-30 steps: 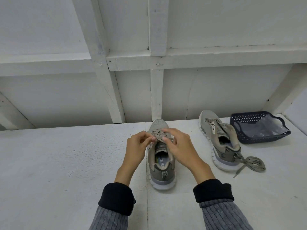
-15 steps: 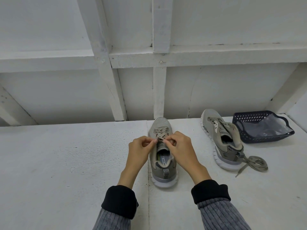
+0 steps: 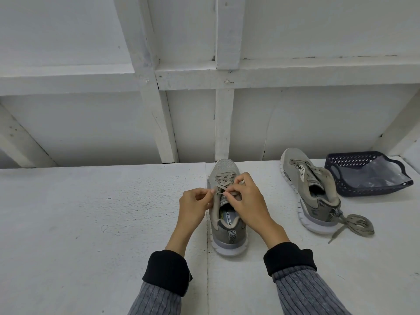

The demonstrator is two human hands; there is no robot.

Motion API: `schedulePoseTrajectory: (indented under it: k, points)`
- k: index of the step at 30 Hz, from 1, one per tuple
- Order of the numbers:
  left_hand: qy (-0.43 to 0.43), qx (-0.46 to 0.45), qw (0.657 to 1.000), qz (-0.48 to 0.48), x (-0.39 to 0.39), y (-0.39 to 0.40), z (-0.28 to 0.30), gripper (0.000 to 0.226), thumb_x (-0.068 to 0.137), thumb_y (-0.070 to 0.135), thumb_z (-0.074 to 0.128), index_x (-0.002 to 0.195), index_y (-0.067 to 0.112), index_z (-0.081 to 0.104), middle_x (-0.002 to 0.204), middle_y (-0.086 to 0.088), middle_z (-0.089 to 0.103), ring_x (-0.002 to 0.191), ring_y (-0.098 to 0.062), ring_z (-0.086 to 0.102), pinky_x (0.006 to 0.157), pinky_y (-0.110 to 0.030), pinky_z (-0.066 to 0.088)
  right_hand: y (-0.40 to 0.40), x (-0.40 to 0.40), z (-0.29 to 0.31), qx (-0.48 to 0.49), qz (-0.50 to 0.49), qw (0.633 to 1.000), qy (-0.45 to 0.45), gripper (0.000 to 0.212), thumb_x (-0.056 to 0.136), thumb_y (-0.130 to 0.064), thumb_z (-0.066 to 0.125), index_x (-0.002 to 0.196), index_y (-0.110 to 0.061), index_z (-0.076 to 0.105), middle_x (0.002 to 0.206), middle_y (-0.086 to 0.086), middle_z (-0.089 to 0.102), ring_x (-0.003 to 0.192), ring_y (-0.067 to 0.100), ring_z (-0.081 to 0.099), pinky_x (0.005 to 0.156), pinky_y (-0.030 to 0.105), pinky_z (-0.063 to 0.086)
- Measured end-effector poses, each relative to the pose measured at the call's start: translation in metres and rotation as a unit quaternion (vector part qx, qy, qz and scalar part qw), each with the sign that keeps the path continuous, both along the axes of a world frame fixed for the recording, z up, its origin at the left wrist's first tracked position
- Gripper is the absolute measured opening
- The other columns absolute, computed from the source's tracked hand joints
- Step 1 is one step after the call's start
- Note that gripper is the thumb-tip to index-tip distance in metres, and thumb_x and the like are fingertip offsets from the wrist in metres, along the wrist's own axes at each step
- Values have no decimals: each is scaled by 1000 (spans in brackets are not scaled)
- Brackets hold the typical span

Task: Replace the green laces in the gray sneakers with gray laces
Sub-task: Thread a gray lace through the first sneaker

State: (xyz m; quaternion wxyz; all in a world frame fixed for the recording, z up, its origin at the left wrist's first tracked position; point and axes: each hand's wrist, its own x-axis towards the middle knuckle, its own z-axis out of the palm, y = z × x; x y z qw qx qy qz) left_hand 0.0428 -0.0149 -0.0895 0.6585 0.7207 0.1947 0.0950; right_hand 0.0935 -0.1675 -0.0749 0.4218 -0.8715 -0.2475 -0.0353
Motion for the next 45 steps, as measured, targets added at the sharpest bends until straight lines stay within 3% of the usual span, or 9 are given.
schedulePoseTrajectory:
  k: [7,14,20,24,29,35,40,42,45]
  points:
    - [-7,-29,1000,6,0,-1,0,17,89,26,72,82,10,76,79,-10,75,85,-30,72,77,-32,61,1,3,-5,18,3,1000,13,13,89,-26,67,91,-14,70,99,-13,40,89,3,53,78,29,53]
    - [-17,-68,998,7,-2,-1,-2,20,86,28,74,86,9,78,83,-9,76,87,-25,73,80,-31,60,6,5,0,-44,21,999,10,16,90,-30,65,95,-16,71,101,-13,38,90,5,51,68,16,46]
    - [-46,-60,997,-15,-5,0,-9,16,93,18,66,94,4,74,89,-8,76,87,-18,72,77,-25,57,6,6,0,-32,18,999,21,14,90,-30,66,95,-18,72,104,-12,41,96,7,53,75,22,53]
    - [-35,0,999,-24,1,3,-13,13,96,16,62,91,7,69,88,-7,72,85,-18,70,76,-25,58,2,4,-6,-9,-6,1000,22,16,85,-30,71,100,-24,69,107,-12,39,98,8,54,78,26,52]
    - [18,135,986,98,-1,19,-28,13,100,14,53,97,9,64,88,3,63,82,-9,58,68,-11,42,-11,-4,-14,47,-76,994,58,42,79,-29,78,114,-29,55,114,-10,39,95,5,55,75,24,53]
    - [106,341,925,132,-16,65,-56,17,102,15,45,101,12,62,105,-5,63,98,-21,48,78,-32,39,-13,-8,-18,65,-113,989,74,47,78,-30,78,117,-26,52,114,-9,42,97,5,52,73,22,47]
    - [-58,378,924,-25,-9,42,-29,28,101,27,50,127,20,60,129,7,59,121,-12,43,99,-32,33,-10,-10,-19,72,-130,987,68,50,76,-31,80,117,-26,51,108,-8,41,93,5,48,65,13,41]
    - [-100,392,911,-79,-6,26,-24,27,99,34,53,122,25,65,123,11,63,116,-7,49,98,-31,35,-11,-9,-20,77,-134,985,70,51,75,-32,81,117,-26,51,108,-7,41,93,7,49,64,11,39]
    - [-117,396,910,-34,-2,13,-25,12,96,29,61,100,29,72,95,19,70,90,-6,59,88,-34,39,-13,-9,-21,76,-142,984,80,53,74,-34,81,117,-26,51,111,-7,41,94,10,50,65,10,38]
